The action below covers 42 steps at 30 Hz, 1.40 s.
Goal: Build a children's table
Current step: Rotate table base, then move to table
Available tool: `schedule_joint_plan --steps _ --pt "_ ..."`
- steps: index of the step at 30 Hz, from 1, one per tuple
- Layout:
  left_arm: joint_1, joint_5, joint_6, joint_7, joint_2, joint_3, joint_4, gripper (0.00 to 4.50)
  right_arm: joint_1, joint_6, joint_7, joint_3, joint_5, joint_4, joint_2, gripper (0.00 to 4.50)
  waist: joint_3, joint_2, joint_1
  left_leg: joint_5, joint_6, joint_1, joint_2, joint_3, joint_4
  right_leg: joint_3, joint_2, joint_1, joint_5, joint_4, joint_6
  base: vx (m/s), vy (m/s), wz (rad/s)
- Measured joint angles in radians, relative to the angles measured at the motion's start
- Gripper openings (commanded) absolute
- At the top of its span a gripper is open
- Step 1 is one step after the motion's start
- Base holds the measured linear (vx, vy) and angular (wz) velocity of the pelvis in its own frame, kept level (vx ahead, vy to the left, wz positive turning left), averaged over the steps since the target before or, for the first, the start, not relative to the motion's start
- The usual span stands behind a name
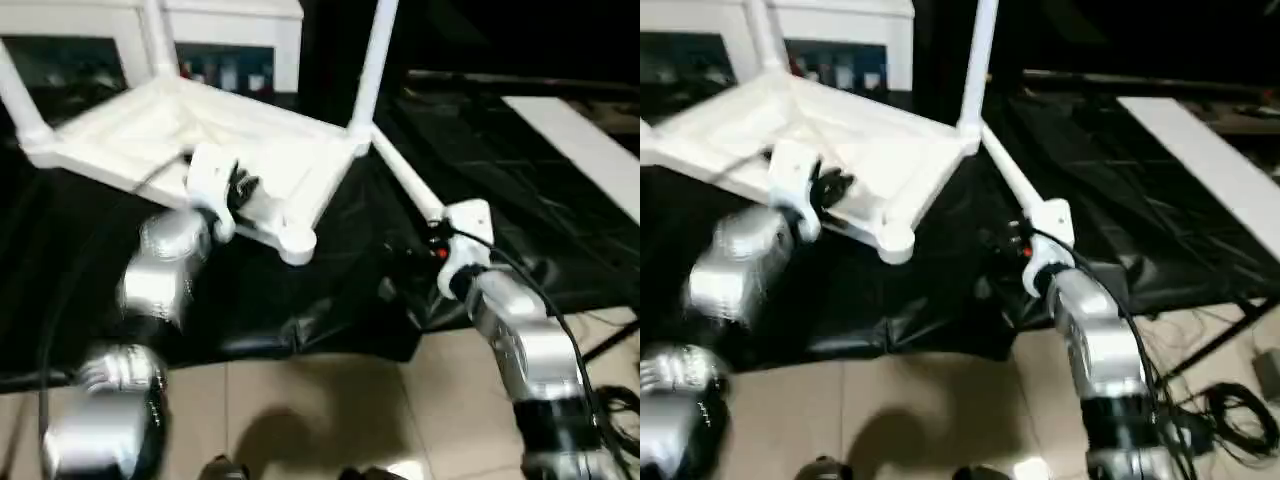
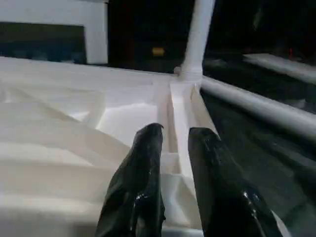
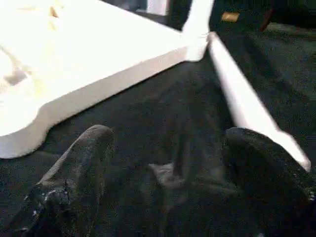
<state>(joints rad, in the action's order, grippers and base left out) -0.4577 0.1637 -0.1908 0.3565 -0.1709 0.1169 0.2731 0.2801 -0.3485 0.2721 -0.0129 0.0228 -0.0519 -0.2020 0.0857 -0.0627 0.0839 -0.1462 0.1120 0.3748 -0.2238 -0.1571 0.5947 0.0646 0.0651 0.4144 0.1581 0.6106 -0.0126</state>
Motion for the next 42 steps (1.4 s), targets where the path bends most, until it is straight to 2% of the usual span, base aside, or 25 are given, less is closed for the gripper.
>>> schedule_joint_plan --steps 2,7,10,12,15,16,17,18,19,20,21,22,23,25,26,27,29,31,33,34,35,37,39,41,42 --pt "0.103 0.022 -0.009 -0.064 0.036 0.004 -0.126 1.11 -0.022 0.018 -0.027 -0.006 -0.038 0.003 0.001 3.92 -0.001 -0.001 -0.002 0.000 0.000 0.000 -0.001 -0.001 -0.001 0.000 -0.004 0.001 -0.004 0.002 0.001 0.051 -0.017 0.03" --pt "0.138 -0.058 -0.009 -0.203 0.055 0.003 -0.182 1.11 -0.017 0.018 -0.078 0.004 -0.025 0.004 0.075 3.92 -0.001 -0.001 -0.010 0.000 0.001 -0.001 -0.002 0.000 -0.011 0.003 -0.007 0.004 -0.004 0.002 0.001 0.000 0.000 0.00" --pt "0.148 -0.114 -0.007 -0.233 0.056 -0.002 -0.182 1.11 0.009 0.019 -0.104 0.003 -0.012 -0.004 0.109 3.92 -0.002 0.005 -0.039 0.003 0.007 -0.003 -0.020 0.017 -0.015 0.017 -0.014 -0.008 -0.006 -0.008 -0.006 0.003 -0.026 0.03" --pt "0.160 -0.129 -0.025 -0.237 0.058 -0.008 -0.201 1.11 0.009 0.028 -0.116 0.003 -0.001 -0.011 0.124 3.92 -0.003 0.004 -0.052 0.010 0.018 -0.007 -0.041 0.019 -0.018 0.046 -0.012 -0.010 0.013 0.025 -0.059 0.013 -0.103 0.08" --pt "0.212 -0.128 -0.051 -0.241 0.059 -0.019 -0.254 1.11 -0.001 0.028 -0.118 0.003 0.006 -0.008 0.137 3.92 -0.019 -0.018 -0.051 0.017 0.030 -0.017 -0.063 0.013 -0.030 0.060 -0.020 0.005 0.051 0.075 -0.086 0.024 -0.191 0.03" --pt "0.228 -0.124 -0.058 -0.242 0.061 -0.028 -0.263 1.11 -0.008 0.025 -0.114 0.004 0.006 -0.004 0.132 3.92 -0.022 -0.023 -0.044 0.000 0.002 -0.015 -0.060 0.004 -0.003 0.060 -0.028 0.007 0.054 0.072 -0.081 0.015 -0.196 0.01" --pt "0.243 -0.118 -0.071 -0.243 0.073 -0.042 -0.268 1.11 -0.022 0.018 -0.107 0.004 0.006 -0.004 0.115 3.92 -0.022 -0.022 -0.028 -0.063 -0.101 0.014 -0.033 0.000 0.127 0.057 -0.028 0.009 0.056 0.072 -0.076 0.015 -0.196 0.01" --pt "0.252 -0.115 -0.075 -0.242 0.079 -0.057 -0.268 1.11 -0.034 0.011 -0.103 0.006 0.006 -0.004 0.109 3.92 -0.023 -0.022 -0.024 -0.083 -0.131 0.017 0.019 -0.001 0.177 0.054 -0.027 0.007 0.056 0.067 -0.077 -0.008 -0.157 -0.01" --pt "0.250 -0.107 -0.081 -0.240 0.084 -0.064 -0.270 1.11 -0.042 0.007 -0.095 0.006 0.006 -0.003 0.105 3.92 -0.024 -0.017 -0.024 -0.095 -0.142 0.002 0.070 0.000 0.166 0.055 -0.029 0.006 0.054 0.063 -0.074 -0.033 -0.130 0.12" --pt "0.242 -0.100 -0.086 -0.240 0.084 -0.065 -0.280 1.11 -0.043 0.003 -0.086 0.006 0.006 -0.001 0.101 3.92 -0.024 -0.004 -0.025 -0.137 -0.140 -0.015 0.113 -0.001 0.106 0.057 -0.050 0.005 0.050 0.048 -0.066 -0.033 -0.130 0.12" --pt "0.238 -0.095 -0.087 -0.239 0.083 -0.056 -0.286 1.11 -0.044 -0.001 -0.080 0.004 0.006 -0.001 0.100 3.92 -0.022 -0.004 -0.019 -0.130 -0.122 -0.017 0.121 0.014 0.088 0.059 -0.062 0.003 0.042 0.030 -0.055 -0.056 -0.121 0.06" --pt "0.239 -0.088 -0.089 -0.239 0.087 -0.042 -0.288 1.11 -0.044 -0.006 -0.072 -0.004 0.008 0.003 0.102 3.92 -0.024 0.000 -0.020 -0.122 -0.113 -0.019 0.112 0.019 0.071 0.069 -0.069 -0.002 0.033 0.009 -0.040 -0.041 -0.105 0.00" --pt "0.239 -0.084 -0.091 -0.240 0.092 -0.028 -0.288 1.11 -0.044 -0.013 -0.064 -0.017 0.014 0.010 0.108 3.92 -0.026 0.019 -0.022 -0.109 -0.097 -0.023 0.080 0.022 0.063 0.096 -0.078 -0.017 0.024 -0.025 -0.025 -0.041 -0.105 0.00" --pt "0.239 -0.079 -0.095 -0.240 0.092 -0.017 -0.296 1.11 -0.043 -0.019 -0.048 -0.028 0.027 0.014 0.114 3.92 -0.021 0.015 -0.027 -0.102 -0.069 -0.045 0.058 -0.001 0.053 0.075 -0.064 -0.030 0.037 0.009 -0.041 0.004 -0.141 0.18" --pt "0.242 -0.079 -0.099 -0.240 0.092 -0.013 -0.305 1.11 -0.042 -0.021 -0.041 -0.034 0.028 0.014 0.114 3.92 -0.011 -0.003 -0.028 -0.112 -0.054 -0.074 0.055 -0.036 0.053 0.053 -0.031 -0.032 0.063 0.050 -0.063 0.015 -0.154 0.25" --pt "0.256 -0.079 -0.101 -0.242 0.095 -0.009 -0.318 1.11 -0.039 -0.022 -0.035 -0.040 0.028 0.011 0.112 3.92 -0.007 -0.012 -0.025 -0.140 -0.054 -0.086 0.049 -0.044 0.076 0.067 -0.029 -0.038 0.071 0.049 -0.067 0.027 -0.137 0.13" --pt "0.265 -0.079 -0.108 -0.250 0.097 -0.007 -0.336 1.11 -0.023 -0.020 -0.028 -0.041 0.027 0.006 0.109 3.92 -0.011 -0.007 -0.022 -0.191 -0.091 -0.098 0.058 -0.026 0.125 0.090 -0.029 -0.048 0.073 0.035 -0.070 0.086 -0.071 -0.13" --pt "0.265 -0.078 -0.109 -0.253 0.100 -0.024 -0.351 1.11 -0.019 -0.019 -0.022 -0.040 0.027 -0.014 0.109 3.92 -0.011 -0.013 -0.022 -0.207 -0.087 -0.128 0.080 -0.010 0.085 0.088 -0.046 -0.047 0.073 0.015 -0.070 0.031 -0.025 0.00" --pt "0.299 -0.078 -0.111 -0.260 0.087 -0.020 -0.353 1.11 -0.004 -0.019 -0.013 -0.046 0.027 -0.032 0.120 3.92 -0.012 -0.017 -0.031 -0.189 -0.051 -0.156 0.074 -0.005 0.037 0.105 -0.047 -0.065 0.078 -0.019 -0.068 0.000 0.000 0.00" --pt "0.307 -0.079 -0.112 -0.263 0.081 -0.015 -0.354 1.11 0.003 -0.020 -0.008 -0.057 0.028 -0.032 0.133 3.92 -0.012 -0.017 -0.038 -0.187 -0.046 -0.168 0.071 -0.004 0.026 0.110 -0.042 -0.067 0.093 -0.006 -0.066 0.069 -0.042 0.00" --pt "0.307 -0.079 -0.112 -0.267 0.075 -0.003 -0.355 1.11 0.009 -0.018 -0.003 -0.071 0.028 -0.032 0.144 3.92 -0.012 -0.021 -0.052 -0.187 -0.042 -0.177 0.071 -0.008 0.024 0.091 -0.020 -0.066 0.118 0.042 -0.073 0.069 -0.042 0.00" --pt "0.307 -0.082 -0.109 -0.274 0.069 0.010 -0.378 1.11 0.017 -0.016 -0.001 -0.075 0.036 -0.035 0.146 3.92 -0.022 -0.057 -0.047 -0.193 -0.030 -0.192 0.071 -0.043 0.023 0.056 0.024 -0.070 0.115 0.076 -0.051 0.132 -0.088 0.21" --pt "0.306 -0.090 -0.108 -0.275 0.087 -0.004 -0.378 1.30 0.024 -0.009 0.000 -0.059 0.047 -0.040 0.125 3.92 -0.021 -0.049 -0.019 -0.221 -0.093 -0.155 0.080 0.001 0.099 0.029 -0.015 -0.089 0.128 0.064 -0.049 0.129 -0.097 0.15" --pt "0.313 -0.090 -0.109 -0.273 0.096 -0.020 -0.378 1.45 0.017 -0.009 0.007 -0.036 0.056 -0.055 0.121 4.18 -0.020 -0.046 0.008 -0.220 -0.095 -0.091 0.109 0.036 0.176 0.003 -0.032 -0.108 0.132 0.047 -0.048 0.111 -0.027 0.16" --pt "0.314 -0.089 -0.110 -0.273 0.094 -0.012 -0.380 1.45 0.017 -0.009 0.018 -0.033 0.067 -0.056 0.123 4.25 -0.020 -0.041 0.016 -0.213 -0.085 -0.067 0.108 0.045 0.168 0.000 -0.044 -0.125 0.130 0.031 -0.054 0.132 -0.015 0.23"
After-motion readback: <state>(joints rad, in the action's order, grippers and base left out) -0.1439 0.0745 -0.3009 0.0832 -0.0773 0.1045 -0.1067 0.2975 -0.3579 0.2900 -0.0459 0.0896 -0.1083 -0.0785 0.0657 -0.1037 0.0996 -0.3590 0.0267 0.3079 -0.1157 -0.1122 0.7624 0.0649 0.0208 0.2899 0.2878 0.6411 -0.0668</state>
